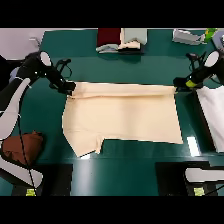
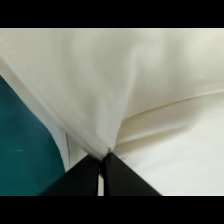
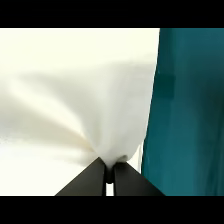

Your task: Fold the shirts.

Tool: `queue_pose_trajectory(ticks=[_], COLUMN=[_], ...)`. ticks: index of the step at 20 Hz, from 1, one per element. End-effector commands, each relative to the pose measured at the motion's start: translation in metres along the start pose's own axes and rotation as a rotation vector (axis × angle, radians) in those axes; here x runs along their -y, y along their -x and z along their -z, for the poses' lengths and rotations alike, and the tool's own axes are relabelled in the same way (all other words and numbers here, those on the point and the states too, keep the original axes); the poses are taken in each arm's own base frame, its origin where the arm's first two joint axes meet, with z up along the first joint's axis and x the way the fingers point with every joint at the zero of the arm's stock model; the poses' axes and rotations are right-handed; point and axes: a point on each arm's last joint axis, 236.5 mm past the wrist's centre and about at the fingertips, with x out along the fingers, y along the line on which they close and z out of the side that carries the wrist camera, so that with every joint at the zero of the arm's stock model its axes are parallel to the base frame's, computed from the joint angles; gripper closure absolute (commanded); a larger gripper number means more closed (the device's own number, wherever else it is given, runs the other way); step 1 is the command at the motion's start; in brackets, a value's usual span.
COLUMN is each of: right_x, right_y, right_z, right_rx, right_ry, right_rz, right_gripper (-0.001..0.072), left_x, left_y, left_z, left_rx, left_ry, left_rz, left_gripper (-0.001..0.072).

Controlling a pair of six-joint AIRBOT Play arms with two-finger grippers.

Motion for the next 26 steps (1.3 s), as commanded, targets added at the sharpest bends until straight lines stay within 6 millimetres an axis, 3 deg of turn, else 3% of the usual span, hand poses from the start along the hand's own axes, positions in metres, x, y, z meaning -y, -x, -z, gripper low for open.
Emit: queue_pose_trajectory(ticks=[1, 2, 3, 4, 5, 8, 10, 11, 12, 13, 16, 18, 21, 24, 26], right_x=[0.002, -0.002, -0.007, -0.006, -0.007, -0.001, 0.011, 0.018, 0.025, 0.031, 0.042, 0.042, 0.034, 0.022, 0.012], right_y=[-0.023, -0.024, -0.022, -0.017, -0.008, 0.026, 0.033, 0.032, 0.028, 0.023, 0.0, -0.015, -0.032, -0.043, -0.046], right_z=[0.02, 0.019, 0.017, 0.014, 0.011, 0.021, 0.054, 0.078, 0.102, 0.124, 0.189, 0.223, 0.248, 0.258, 0.253], right_rx=[-0.032, -0.028, -0.021, -0.014, -0.012, 0.004, -0.024, -0.06, -0.097, -0.134, -0.239, -0.306, -0.341, -0.36, -0.339], right_ry=[-0.034, -0.04, -0.049, -0.055, -0.046, -0.019, -0.056, -0.082, -0.108, -0.135, -0.224, -0.258, -0.254, -0.205, -0.187], right_rz=[0.0, -0.017, -0.041, -0.047, -0.047, -0.036, -0.031, -0.029, -0.027, -0.027, -0.031, -0.039, -0.048, -0.056, -0.068], right_gripper=[0.069, 0.0682, 0.0514, 0.0396, 0.0396, 0.0396, 0.0395, 0.0379, 0.0259, 0.0189, 0.0189, 0.019, 0.0191, 0.0195, 0.0285], left_x=[0.004, 0.004, 0.005, 0.004, 0.003, 0.004, 0.007, 0.01, 0.012, 0.014, 0.023, 0.028, 0.029, 0.028, 0.028], left_y=[-0.017, -0.016, -0.013, -0.006, 0.003, 0.046, 0.06, 0.06, 0.056, 0.051, 0.032, 0.024, 0.018, 0.019, 0.019], left_z=[0.009, 0.011, 0.012, 0.014, 0.016, 0.025, 0.052, 0.073, 0.093, 0.111, 0.162, 0.183, 0.191, 0.187, 0.187], left_rx=[-0.018, -0.028, -0.035, -0.037, -0.032, 0.039, 0.065, 0.06, 0.056, 0.053, 0.032, 0.014, 0.005, 0.023, 0.023], left_ry=[0.033, 0.051, 0.05, 0.047, 0.056, 0.051, 0.065, 0.088, 0.104, 0.127, 0.175, 0.189, 0.202, 0.203, 0.203], left_rz=[0.03, 0.031, 0.029, 0.022, 0.007, -0.035, -0.045, -0.042, -0.034, -0.028, 0.006, 0.028, 0.034, 0.034, 0.034], left_gripper=[0.0683, 0.0681, 0.0575, 0.0333, 0.0283, 0.0285, 0.0285, 0.0285, 0.0285, 0.0285, 0.0285, 0.0285, 0.0285, 0.0285, 0.0285])
